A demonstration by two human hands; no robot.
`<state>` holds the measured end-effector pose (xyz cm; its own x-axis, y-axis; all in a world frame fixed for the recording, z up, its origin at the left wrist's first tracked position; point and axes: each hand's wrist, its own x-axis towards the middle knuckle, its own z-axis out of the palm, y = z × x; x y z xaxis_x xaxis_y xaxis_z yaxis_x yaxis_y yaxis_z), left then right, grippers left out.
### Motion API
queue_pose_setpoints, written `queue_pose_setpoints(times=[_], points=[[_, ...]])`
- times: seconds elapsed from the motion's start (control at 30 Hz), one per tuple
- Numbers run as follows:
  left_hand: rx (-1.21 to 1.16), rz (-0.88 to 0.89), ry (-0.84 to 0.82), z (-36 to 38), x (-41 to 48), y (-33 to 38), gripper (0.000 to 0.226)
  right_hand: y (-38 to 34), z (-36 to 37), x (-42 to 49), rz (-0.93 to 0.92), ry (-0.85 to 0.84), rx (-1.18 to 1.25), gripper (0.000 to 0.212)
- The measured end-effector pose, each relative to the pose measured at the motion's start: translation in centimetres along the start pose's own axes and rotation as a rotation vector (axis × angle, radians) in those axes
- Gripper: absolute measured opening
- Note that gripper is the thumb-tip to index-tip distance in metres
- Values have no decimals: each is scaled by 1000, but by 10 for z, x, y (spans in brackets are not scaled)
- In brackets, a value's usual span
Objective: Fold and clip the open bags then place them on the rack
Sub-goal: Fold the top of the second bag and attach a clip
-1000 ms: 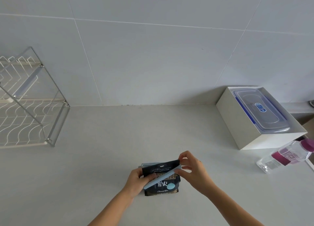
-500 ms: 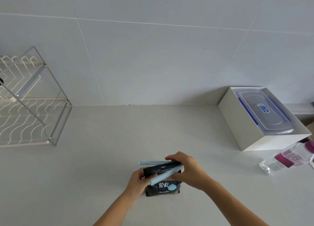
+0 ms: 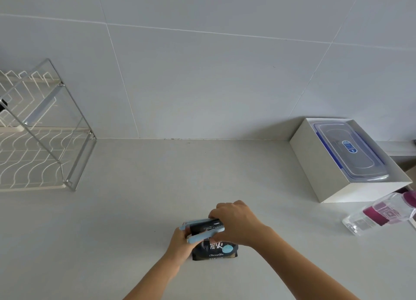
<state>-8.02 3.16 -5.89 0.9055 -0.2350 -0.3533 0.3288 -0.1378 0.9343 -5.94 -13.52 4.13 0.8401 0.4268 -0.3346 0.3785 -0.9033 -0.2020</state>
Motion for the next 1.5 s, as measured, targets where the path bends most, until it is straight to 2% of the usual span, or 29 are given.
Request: queue_pose_setpoints(times=[0.17,0.37,0.57,0.8,0.9,1.0,1.17,1.33,1.5], points=[[48,-17,31,1,1,1,11,-19,5,13,-68,-1,34,39],[42,-63,70,0,1,0,24,-30,20,21,-96,80,30,36],[-22,4,24,3,3,4,11,-25,27,18,-132,133,-38,40],[-35,39,7,4,4,-3,13,-26,22,20,-140,88,-21,52],[-61,-27,21,4,4,-1,16,-28,23,19,-152,69,-34,47],[-73,-74,31,3,2,-1,31,-34,26,20,-180,73,-96,39],[-30,-51,42,3,-2,3,38,-38,29,26,-153,145,-21,28],[-57,-28,18,3,-5,8,22,-34,28,26,-129,166,68,33],[-84,-37,16,4,-7,7,15,-39,30,30,-98,209,77,23]])
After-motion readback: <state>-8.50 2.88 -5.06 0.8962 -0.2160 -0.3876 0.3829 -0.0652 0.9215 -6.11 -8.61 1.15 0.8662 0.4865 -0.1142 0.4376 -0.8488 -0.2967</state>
